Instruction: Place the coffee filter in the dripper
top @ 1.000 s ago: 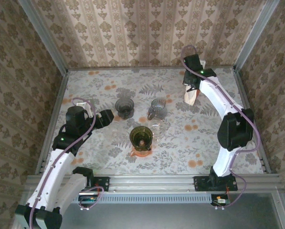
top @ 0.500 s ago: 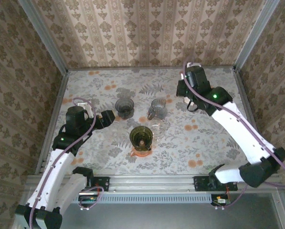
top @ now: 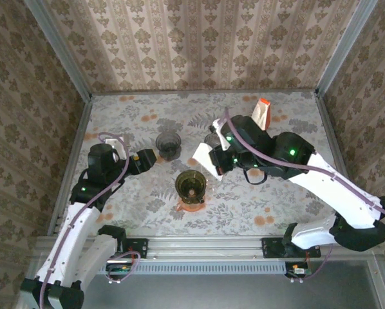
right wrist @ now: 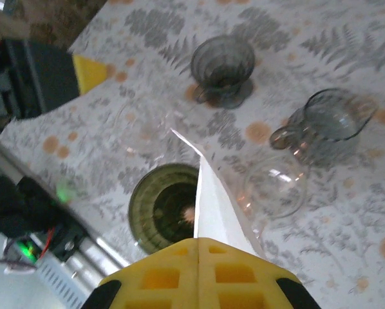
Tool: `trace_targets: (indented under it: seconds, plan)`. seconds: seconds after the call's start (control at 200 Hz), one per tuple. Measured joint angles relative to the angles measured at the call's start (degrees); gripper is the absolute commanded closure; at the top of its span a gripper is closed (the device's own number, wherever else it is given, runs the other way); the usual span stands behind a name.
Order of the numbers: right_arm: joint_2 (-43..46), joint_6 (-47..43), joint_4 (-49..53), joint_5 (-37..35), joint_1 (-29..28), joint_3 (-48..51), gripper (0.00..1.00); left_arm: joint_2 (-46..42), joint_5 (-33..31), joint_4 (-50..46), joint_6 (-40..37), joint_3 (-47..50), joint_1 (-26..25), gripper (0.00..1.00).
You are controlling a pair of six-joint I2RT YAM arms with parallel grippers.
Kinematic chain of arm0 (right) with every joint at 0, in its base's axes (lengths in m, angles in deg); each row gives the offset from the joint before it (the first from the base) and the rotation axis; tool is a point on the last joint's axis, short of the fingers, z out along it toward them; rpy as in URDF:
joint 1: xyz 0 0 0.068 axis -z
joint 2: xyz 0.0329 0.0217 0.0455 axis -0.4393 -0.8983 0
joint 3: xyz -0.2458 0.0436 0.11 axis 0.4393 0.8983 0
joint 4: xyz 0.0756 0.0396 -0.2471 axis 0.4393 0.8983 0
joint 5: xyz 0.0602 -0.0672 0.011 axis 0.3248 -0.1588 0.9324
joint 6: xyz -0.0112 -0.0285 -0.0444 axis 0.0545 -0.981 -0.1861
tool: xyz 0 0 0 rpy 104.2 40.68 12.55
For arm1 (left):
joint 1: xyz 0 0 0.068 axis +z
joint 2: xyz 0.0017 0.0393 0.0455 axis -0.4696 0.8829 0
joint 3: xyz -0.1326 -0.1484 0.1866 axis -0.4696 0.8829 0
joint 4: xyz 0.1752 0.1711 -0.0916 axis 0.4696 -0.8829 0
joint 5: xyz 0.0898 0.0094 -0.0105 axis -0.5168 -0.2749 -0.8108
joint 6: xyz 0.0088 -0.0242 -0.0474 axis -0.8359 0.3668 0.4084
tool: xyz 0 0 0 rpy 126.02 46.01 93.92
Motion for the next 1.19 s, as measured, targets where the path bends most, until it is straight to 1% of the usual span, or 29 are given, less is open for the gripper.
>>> trace_targets:
  seconds: [0.14, 0.295, 0.51, 0.61, 0.785, 0.97, 1.195]
  plan:
    - [-4.5, 1.2, 2.6, 2.0, -1.6, -1.6, 1.0, 0.9, 1.1, 0.2, 0.0, 0.0, -0.2, 0.12]
    - [-9.4, 2.0, 6.1, 4.5, -2.2, -3.0, 1.0, 1.0, 1.2, 0.2, 0.0, 0.0, -1.7, 0.11]
    - [-15.7, 2.7, 12.5, 4.7, -3.6, -10.8, 1.0, 1.0, 1.4, 0.3, 0.0, 0.3, -4.2, 0.12]
    - [-18.4, 2.7, 14.0, 4.7, -4.0, -14.3, 1.0, 0.9, 1.8, 0.4, 0.0, 0.7, -4.5, 0.13]
    - [-22.9, 2.7, 15.4, 4.7, -4.3, -17.6, 1.0, -0.7, 2.1, 0.1, 0.0, 1.9, -4.6, 0.14]
    - [-26.3, 2.6, 15.3, 5.8, -5.0, -17.7, 1.0, -2.7, 2.1, -0.3, -0.2, 1.9, -4.5, 0.15]
    - [-27.6, 2.6, 13.6, 6.8, -5.1, -15.6, 1.0, -3.0, 2.1, -0.5, -0.4, 1.9, -4.5, 0.16]
